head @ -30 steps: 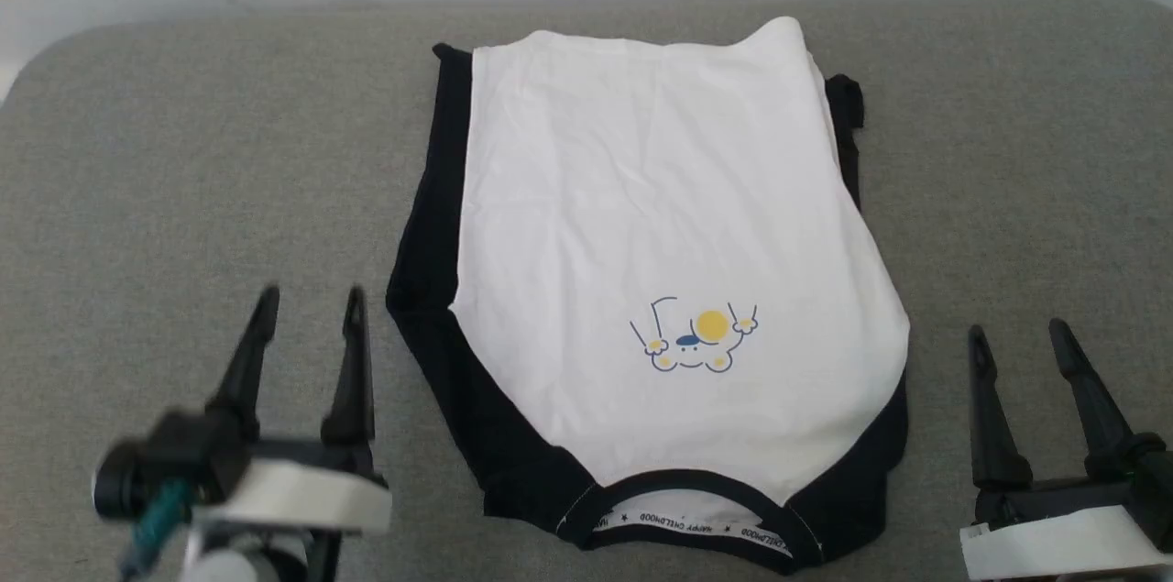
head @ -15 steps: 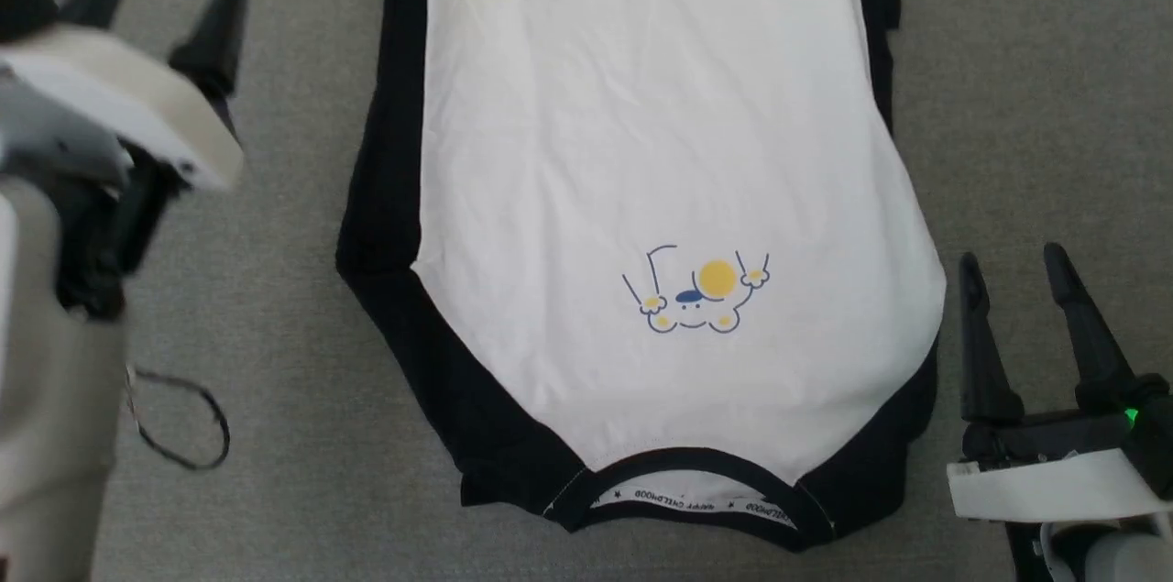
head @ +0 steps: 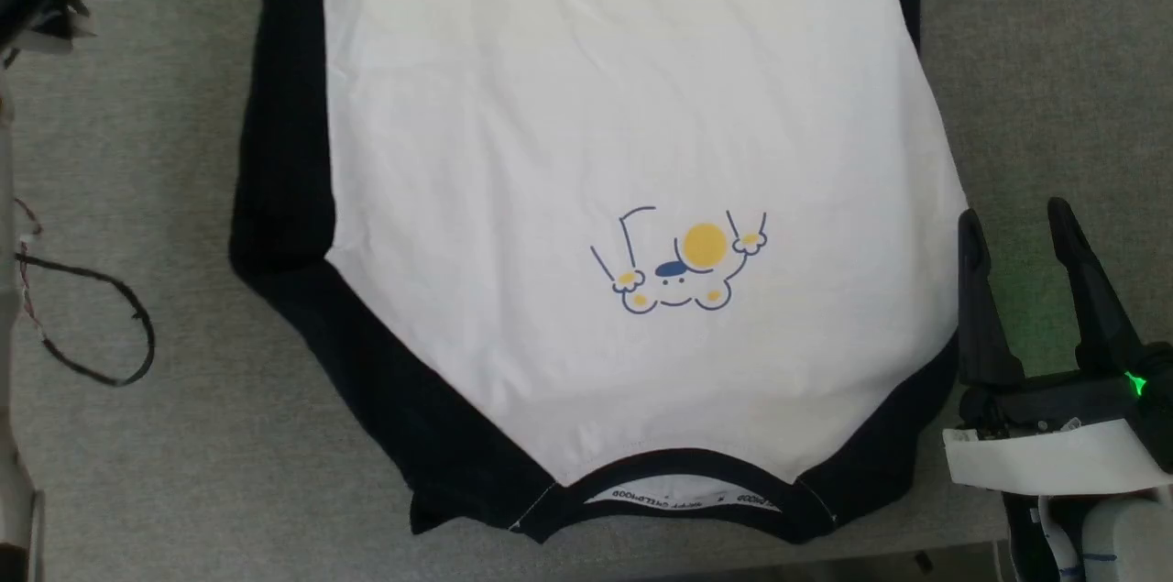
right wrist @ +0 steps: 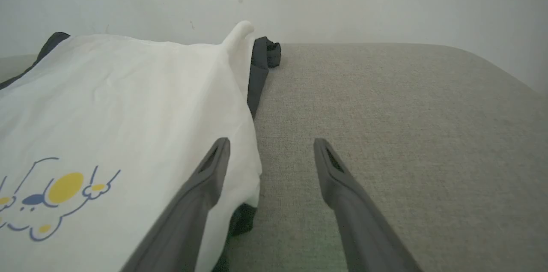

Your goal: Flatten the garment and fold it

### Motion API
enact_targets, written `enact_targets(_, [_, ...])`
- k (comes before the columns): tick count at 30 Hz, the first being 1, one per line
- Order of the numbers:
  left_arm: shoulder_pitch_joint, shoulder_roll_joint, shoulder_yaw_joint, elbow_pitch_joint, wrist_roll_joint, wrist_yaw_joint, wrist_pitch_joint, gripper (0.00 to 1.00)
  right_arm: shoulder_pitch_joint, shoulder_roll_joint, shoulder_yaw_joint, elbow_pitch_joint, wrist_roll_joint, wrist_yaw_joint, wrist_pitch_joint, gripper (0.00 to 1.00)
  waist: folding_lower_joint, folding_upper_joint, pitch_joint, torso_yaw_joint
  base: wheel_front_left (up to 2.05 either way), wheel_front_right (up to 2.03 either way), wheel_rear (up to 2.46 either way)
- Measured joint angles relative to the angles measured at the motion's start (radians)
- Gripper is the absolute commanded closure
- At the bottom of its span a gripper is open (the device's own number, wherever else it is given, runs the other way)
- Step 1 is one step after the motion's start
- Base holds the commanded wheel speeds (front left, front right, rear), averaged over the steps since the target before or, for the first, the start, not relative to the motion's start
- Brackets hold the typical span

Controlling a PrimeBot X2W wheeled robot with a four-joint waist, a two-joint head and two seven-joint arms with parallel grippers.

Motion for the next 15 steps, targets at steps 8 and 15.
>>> enact_targets(8, [-0.054, 0.030, 0.009, 0.047, 0.000, 0.027, 0.051, 0.00, -0.010, 0.000, -0.005, 0.000, 0.002, 0.000, -0.004, 0.00, -0.0002, 0.0000, 0.081, -0.050, 0.00, 0.00, 0.00])
enact_targets(15, [-0.060, 0.030, 0.015, 0.072, -0.013, 0.038, 0.052, 0.00, -0.010, 0.000, -0.002, 0.011, 0.002, 0.000, -0.005, 0.00, -0.0001, 0.0000, 0.123, -0.076, 0.00, 0.00, 0.00])
